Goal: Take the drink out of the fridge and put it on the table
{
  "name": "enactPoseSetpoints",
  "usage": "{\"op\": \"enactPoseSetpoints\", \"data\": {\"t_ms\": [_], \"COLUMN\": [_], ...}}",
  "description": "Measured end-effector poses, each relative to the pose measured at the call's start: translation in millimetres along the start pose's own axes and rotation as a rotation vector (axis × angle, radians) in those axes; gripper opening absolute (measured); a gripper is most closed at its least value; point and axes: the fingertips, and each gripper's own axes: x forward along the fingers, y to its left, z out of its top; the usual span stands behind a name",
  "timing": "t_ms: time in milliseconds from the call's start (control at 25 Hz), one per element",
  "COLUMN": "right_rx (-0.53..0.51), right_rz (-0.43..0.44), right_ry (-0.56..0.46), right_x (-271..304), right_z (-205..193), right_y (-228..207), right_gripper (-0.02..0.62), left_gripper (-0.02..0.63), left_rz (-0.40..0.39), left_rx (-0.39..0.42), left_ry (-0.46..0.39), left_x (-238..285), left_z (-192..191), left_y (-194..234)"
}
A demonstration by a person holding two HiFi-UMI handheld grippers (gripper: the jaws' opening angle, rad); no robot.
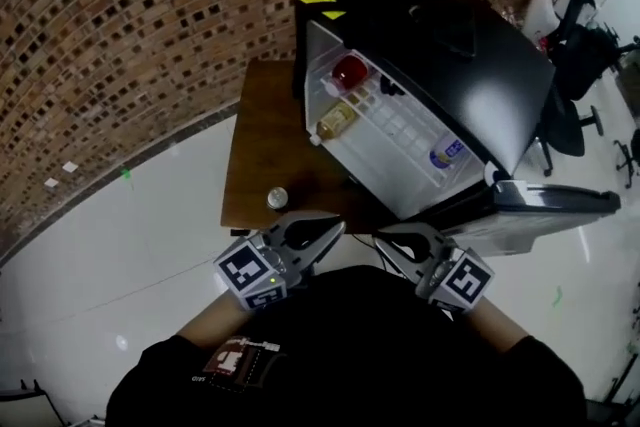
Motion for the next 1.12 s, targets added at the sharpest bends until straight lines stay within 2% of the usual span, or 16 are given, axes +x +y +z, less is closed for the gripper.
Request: {"op": "enactPoseSetpoints", "data": {"t_ms": [120, 280, 400, 480, 720, 1120], "right_rx": [0.013, 0.032, 0.069, 0.098, 0.119, 0.116], "right_rz": [-0.057, -0.188, -0.278, -0.309, -0.338, -0.333], "right_ry": [-0.011, -0.022, -0.026, -0.034, -0.059, -0.048], "right_x": [-53.9, -126.3, -170.7, -191.1, -213.9, -211.6], "right_z": [10.8, 18.2, 16.7, 13.0, -1.5, -2.5], "right_y": [-7.3, -14.6, -18.2, -17.8, -15.6, -11.8], "right_gripper": [-0.011, -0.011, -0.012, -0.012, -0.014, -0.014], "left_gripper": [0.0, 0.0, 0.0, 0.0, 0.0, 0.0], "left_rz": [-0.065, -0.153, -0.229, -0.266, -0.305, -0.285], "left_rx": [0.01, 0.01, 0.012, 0.013, 0.015, 0.004], "left_ry": [0.047, 0.082, 0.121, 0.139, 0.173, 0.179], "left_x": [40.7, 86.0, 109.3, 119.8, 132.4, 125.4], "left_z": [6.3, 12.7, 7.9, 2.9, -5.6, -6.3], "left_y": [-28.3, -76.0, -108.6, -125.2, -137.0, -131.5]}}
